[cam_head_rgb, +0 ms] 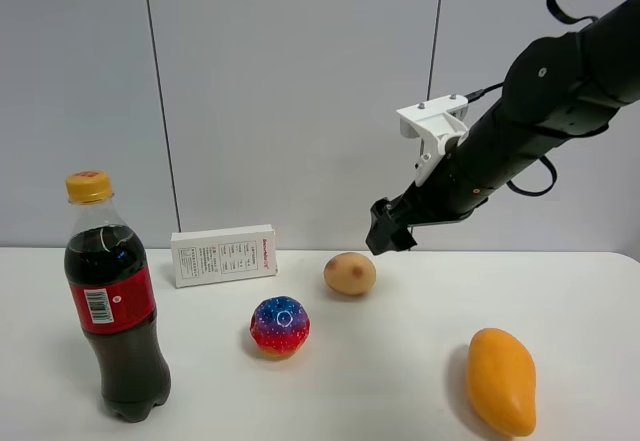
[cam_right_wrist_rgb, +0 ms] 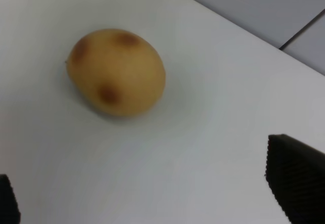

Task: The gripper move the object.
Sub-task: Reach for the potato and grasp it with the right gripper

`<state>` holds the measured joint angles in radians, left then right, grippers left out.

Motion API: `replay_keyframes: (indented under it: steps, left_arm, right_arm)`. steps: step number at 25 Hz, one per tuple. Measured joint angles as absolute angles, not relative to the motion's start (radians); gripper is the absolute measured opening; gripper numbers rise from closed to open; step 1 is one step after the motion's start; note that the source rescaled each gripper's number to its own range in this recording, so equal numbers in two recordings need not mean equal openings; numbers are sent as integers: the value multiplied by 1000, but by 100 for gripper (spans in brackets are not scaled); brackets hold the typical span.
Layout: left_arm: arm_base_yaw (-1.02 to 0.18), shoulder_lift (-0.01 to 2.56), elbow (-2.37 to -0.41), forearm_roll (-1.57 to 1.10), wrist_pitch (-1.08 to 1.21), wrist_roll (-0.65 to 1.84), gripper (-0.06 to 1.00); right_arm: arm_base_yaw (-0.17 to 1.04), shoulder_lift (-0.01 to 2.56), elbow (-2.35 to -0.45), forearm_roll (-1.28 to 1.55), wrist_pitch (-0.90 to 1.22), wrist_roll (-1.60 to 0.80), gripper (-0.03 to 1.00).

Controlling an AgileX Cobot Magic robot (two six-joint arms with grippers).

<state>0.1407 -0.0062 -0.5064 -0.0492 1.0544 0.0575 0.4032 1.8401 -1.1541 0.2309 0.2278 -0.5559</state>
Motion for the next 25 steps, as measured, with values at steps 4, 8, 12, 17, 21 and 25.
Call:
replay_keyframes:
  steps: [4, 8, 12, 17, 21, 25]
  left_arm:
    - [141, -6, -506, -49, 1054, 57, 100]
    - [141, -6, -506, -49, 1054, 57, 100]
    - [141, -6, -506, -49, 1054, 57, 100]
    - [141, -6, -506, -49, 1054, 57, 100]
    - [141, -6, -506, -49, 1054, 57, 100]
    - [141, -6, -506, -49, 1054, 57, 100]
  right_arm:
    - [407, 1904, -1154, 224, 166, -552, 100]
    - [407, 1961, -1156, 217, 120, -546, 100]
    - [407, 2009, -1198, 214, 105, -525, 100]
    - [407, 2072, -1295, 213, 105, -478, 100]
    - [418, 2125, -1351, 213, 113, -460, 100]
    - [433, 2168, -1387, 214, 113, -440, 100]
